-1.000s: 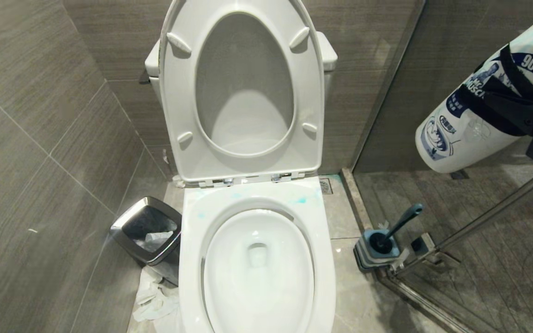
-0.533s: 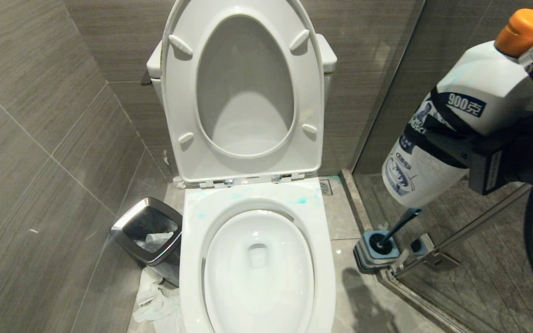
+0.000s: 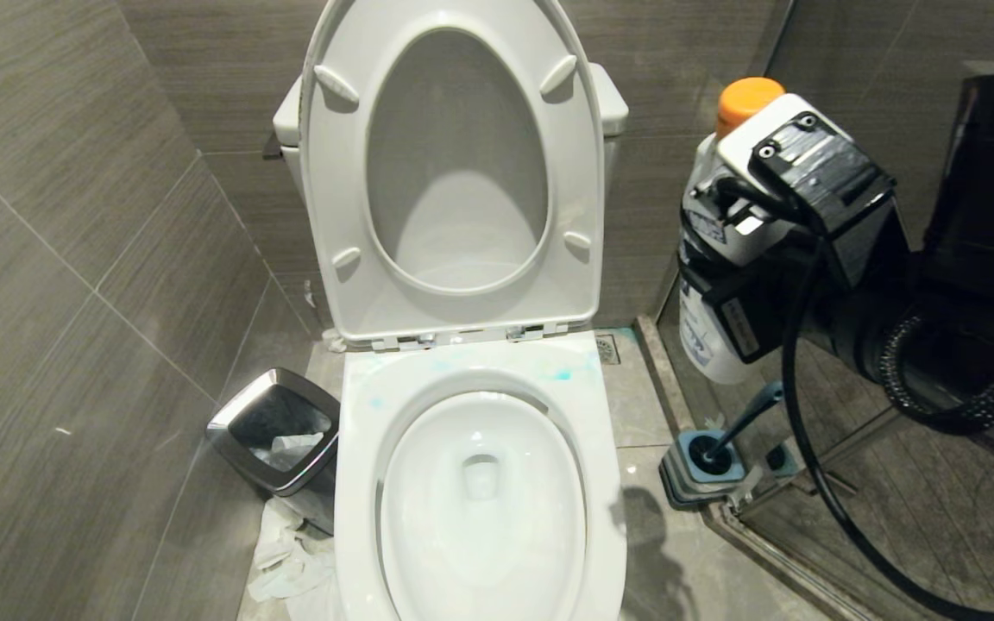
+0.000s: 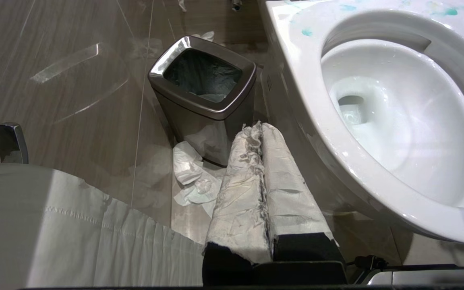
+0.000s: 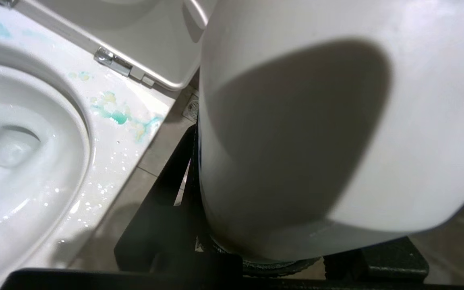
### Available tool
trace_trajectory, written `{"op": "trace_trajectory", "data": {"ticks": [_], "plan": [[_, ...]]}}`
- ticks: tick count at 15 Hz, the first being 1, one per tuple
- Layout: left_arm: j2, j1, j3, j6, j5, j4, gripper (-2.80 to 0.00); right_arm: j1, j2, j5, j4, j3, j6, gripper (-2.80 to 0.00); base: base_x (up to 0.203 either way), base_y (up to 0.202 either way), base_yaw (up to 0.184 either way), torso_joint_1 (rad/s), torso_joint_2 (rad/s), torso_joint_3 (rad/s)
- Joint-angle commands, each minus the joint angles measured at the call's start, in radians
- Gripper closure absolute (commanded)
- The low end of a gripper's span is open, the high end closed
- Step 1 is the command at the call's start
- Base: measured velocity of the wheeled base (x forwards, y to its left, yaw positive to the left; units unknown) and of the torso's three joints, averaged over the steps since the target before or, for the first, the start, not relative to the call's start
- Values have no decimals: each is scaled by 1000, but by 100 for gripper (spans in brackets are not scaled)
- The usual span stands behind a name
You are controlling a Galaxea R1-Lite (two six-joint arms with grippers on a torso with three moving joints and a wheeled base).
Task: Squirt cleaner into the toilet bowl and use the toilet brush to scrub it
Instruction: Pour in the cleaning agent
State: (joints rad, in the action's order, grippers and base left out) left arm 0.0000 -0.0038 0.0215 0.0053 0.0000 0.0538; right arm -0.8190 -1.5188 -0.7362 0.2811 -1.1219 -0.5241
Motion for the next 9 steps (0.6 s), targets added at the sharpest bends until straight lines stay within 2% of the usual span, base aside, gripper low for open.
{"op": "trace_trajectory", "data": {"ticks": [1,5,7,9], "plan": [[2,-1,0,1,0,1,0,-8,-74,-13,1,-36,-63,0,0,0,0,0,0,0],[2,-1,0,2,0,1,0,-57,-140,-57,5,-55,-230,0,0,0,0,0,0,0],[2,-1,0,1,0,1,0,-85,-185,-89,8,-72,-284,0,0,0,0,0,0,0],[2,-1,0,1,0,1,0,-123,-235,-157,10,-102,-348,0,0,0,0,0,0,0]]}}
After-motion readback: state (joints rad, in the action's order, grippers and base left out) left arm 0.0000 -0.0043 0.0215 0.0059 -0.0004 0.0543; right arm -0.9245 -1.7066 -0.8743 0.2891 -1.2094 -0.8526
